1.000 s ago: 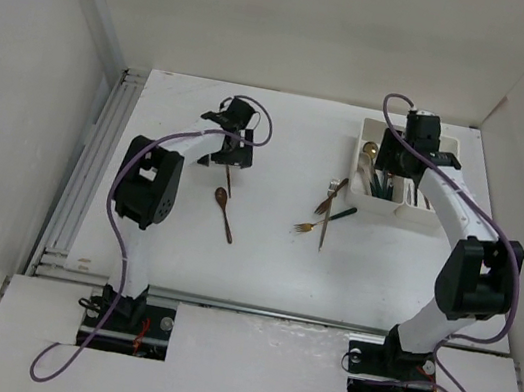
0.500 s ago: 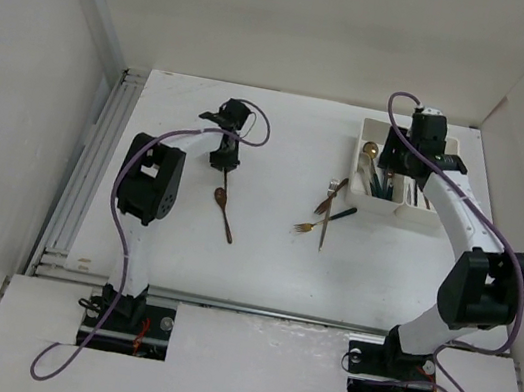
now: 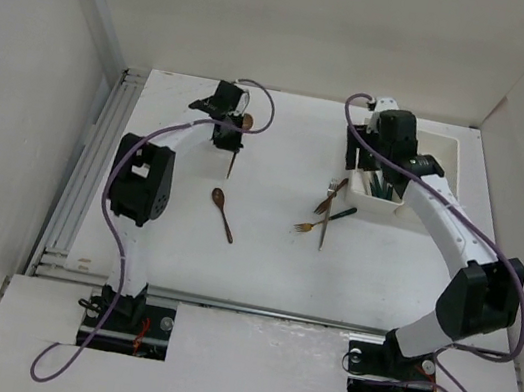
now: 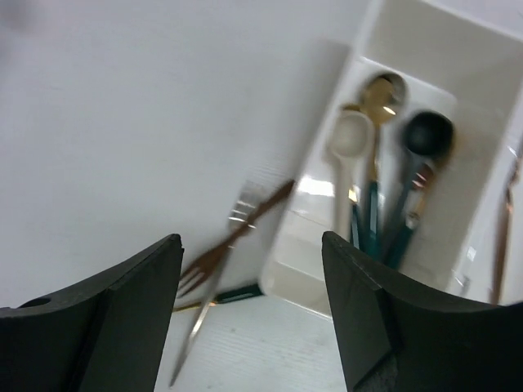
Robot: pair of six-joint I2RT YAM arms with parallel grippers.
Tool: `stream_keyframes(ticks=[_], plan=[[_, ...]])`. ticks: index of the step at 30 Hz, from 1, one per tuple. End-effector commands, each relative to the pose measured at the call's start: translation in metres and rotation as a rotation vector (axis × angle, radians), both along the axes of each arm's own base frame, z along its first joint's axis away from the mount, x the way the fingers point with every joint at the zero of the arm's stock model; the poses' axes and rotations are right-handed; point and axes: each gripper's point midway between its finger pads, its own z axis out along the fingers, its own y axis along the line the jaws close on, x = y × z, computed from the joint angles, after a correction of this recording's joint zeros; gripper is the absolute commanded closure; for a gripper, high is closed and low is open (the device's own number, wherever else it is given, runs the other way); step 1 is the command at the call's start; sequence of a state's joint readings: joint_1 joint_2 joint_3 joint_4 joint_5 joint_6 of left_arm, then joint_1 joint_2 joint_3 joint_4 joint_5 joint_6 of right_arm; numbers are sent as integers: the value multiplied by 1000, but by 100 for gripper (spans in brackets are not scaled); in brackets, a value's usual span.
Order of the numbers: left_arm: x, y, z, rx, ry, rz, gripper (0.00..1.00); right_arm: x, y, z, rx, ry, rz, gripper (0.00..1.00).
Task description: Sort the eating utensils into containers
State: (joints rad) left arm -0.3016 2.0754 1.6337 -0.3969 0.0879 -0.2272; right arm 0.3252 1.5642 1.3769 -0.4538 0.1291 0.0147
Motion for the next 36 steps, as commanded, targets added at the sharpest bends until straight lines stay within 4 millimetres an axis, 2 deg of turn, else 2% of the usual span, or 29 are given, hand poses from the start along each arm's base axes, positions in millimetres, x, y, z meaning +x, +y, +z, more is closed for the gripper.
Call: stream_keyframes(ticks=[1,2,3,5,6,8,10,12,14,15,18,20,23,25,26,28,29,34,36], plan=[[26,-21,183,-135,-488,-175,100,3,54,74,115,-225,242,26],[23,-29,209,-165,-566,-246,100,-2,65,85,127,-257,297,26],[11,-26,242,-186,-645,-276,100,-10,87,95,160,-277,373,26],[-3,-28,275,-212,-742,-342,100,-17,108,117,190,-342,447,23],[-20,-32,300,-236,-815,-412,100,-24,122,126,221,-357,512,23],[-37,-34,316,-222,-879,-490,100,-29,138,147,279,-408,552,21],[-59,-41,336,-236,-931,-568,100,-32,155,169,451,-415,582,21],[-72,-47,338,-252,-926,-616,100,-39,168,184,551,-429,636,21],[-82,-52,341,-270,-921,-646,100,-43,171,201,623,-456,665,21],[-88,-52,347,-269,-940,-664,100,-47,171,219,661,-516,673,21],[-100,-58,347,-279,-934,-684,100,-56,166,247,788,-603,704,21],[-106,-61,352,-284,-946,-694,100,-70,163,265,883,-645,746,21],[-110,-63,355,-282,-959,-707,100,-71,172,261,926,-608,792,21],[-113,-67,355,-287,-958,-717,100,-71,186,255,952,-563,812,23],[-115,-71,355,-301,-951,-719,100,-63,191,243,970,-517,796,23],[-117,-74,358,-305,-961,-728,100,-57,194,234,993,-480,783,24],[-117,-74,358,-305,-961,-728,100,-57,195,238,1023,-486,788,24],[-113,-73,347,-303,-937,-703,100,-52,206,233,1061,-455,803,24],[-115,-76,347,-318,-929,-705,100,-54,210,242,1079,-475,825,24]])
